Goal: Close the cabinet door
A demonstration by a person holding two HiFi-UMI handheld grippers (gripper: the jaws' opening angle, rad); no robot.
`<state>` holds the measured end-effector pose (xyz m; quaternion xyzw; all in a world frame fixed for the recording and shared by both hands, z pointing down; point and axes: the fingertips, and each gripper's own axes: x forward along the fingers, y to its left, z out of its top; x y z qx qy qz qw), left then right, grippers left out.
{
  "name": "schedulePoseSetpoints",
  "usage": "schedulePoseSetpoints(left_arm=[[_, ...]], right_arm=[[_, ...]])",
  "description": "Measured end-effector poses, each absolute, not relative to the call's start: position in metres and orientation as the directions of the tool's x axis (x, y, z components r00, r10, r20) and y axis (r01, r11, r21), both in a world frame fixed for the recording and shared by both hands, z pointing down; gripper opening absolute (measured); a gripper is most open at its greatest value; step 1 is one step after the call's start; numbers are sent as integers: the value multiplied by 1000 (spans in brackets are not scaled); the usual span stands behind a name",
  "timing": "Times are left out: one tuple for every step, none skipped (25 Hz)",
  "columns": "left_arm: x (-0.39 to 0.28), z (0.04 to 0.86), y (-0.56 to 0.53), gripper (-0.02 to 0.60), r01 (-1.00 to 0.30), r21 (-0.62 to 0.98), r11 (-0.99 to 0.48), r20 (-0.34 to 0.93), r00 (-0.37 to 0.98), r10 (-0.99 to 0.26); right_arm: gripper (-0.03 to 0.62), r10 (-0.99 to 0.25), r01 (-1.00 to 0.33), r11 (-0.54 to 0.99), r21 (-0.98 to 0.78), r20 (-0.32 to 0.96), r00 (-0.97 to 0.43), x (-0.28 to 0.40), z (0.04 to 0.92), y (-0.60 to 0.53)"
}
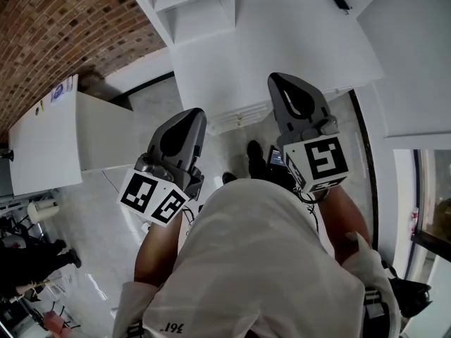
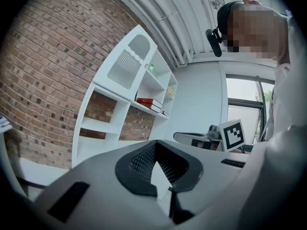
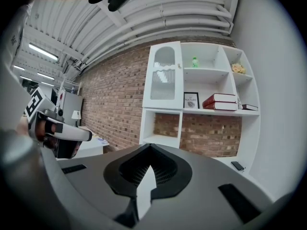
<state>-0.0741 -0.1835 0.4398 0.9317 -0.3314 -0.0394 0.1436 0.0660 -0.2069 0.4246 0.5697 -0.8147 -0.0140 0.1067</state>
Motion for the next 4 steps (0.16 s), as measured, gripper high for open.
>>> schedulePoseSetpoints(left_arm=[[-73,440,-184,8,-605,293,-740,22,778,-628],[-73,441,-184,8,-604,293,-741,22,779,-626],[-72,441,-184,8,-603,293,-742,23,780,-625],[-71,442,-184,8,-602,294,-742,24,781,-624]], right_arm=[[26,-931,-925,352,146,158,-329,66,425,-207],[26,-930,-924,353,148,158,-331,66,425,-208],[26,-930,-922,355,151,159,-332,66,426,-208],[26,-929,-921,357,155,160,-333,66,426,-209]])
